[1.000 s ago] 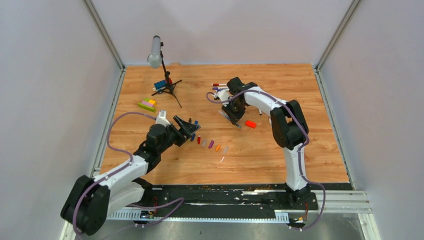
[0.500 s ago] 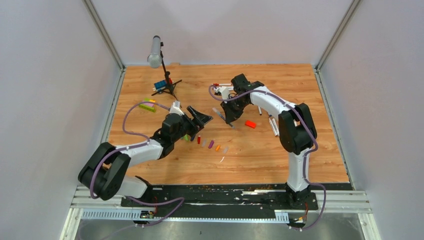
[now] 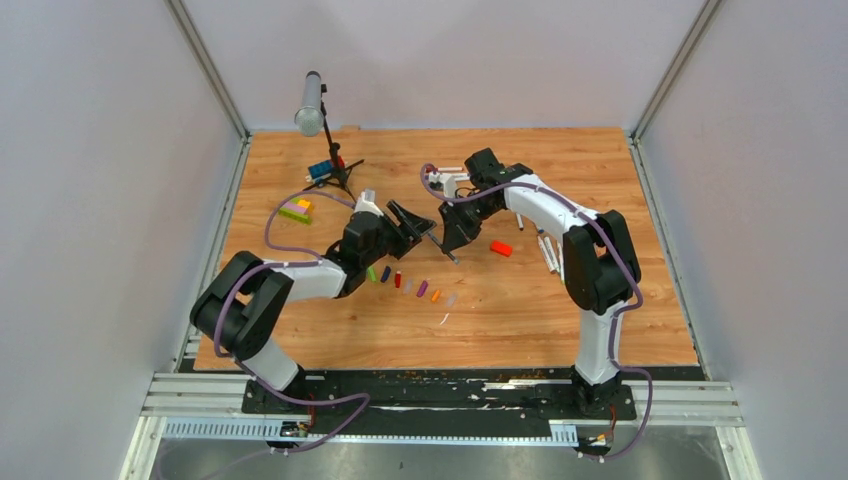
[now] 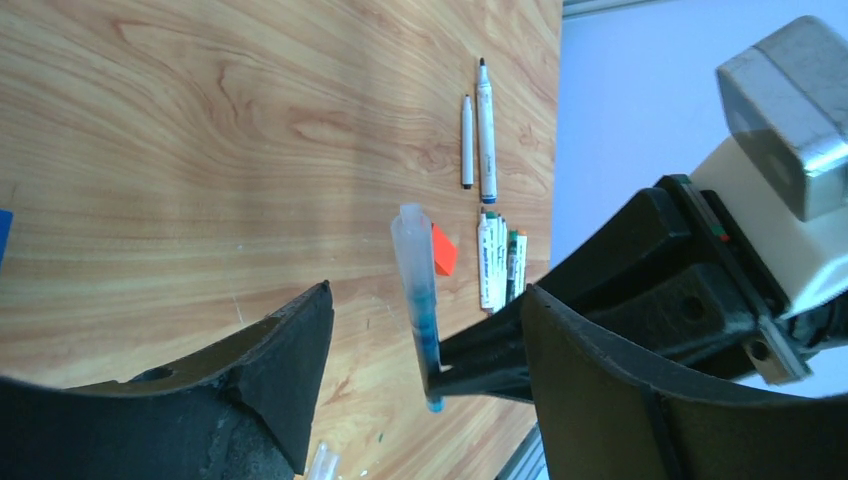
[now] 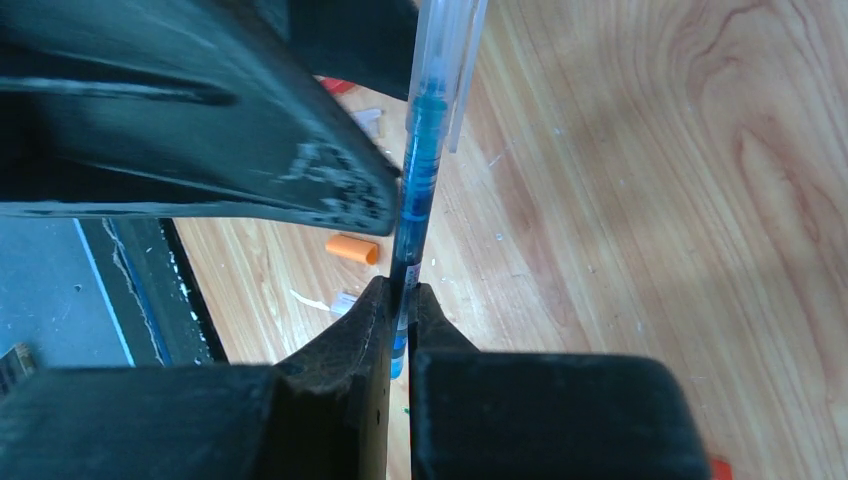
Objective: Open the pen caps
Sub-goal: Pick up the pen from the center of the board, then open the pen cap from the pen.
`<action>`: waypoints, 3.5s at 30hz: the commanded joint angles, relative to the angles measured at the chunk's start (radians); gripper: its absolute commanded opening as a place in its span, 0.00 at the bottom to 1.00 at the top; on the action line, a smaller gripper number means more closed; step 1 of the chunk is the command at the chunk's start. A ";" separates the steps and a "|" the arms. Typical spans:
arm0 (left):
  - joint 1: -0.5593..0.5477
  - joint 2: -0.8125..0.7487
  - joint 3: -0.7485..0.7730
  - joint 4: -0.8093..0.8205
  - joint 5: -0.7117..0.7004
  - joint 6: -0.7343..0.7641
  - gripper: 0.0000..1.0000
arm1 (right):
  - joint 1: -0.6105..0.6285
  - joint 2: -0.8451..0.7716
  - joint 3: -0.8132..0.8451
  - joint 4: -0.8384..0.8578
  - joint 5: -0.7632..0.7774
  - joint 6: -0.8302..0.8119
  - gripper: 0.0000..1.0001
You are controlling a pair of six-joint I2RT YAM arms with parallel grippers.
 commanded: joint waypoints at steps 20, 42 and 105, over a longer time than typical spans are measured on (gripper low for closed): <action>-0.025 0.005 -0.014 0.172 0.017 0.010 0.00 | 0.009 -0.114 -0.063 0.039 -0.150 0.038 0.25; -0.082 -0.071 -0.121 0.493 0.108 0.020 0.09 | 0.012 -0.232 -0.257 0.295 -0.306 0.258 0.00; 0.223 -0.760 -0.218 -0.635 0.169 0.462 0.00 | -0.076 -0.462 -0.536 0.228 -0.045 -0.115 0.00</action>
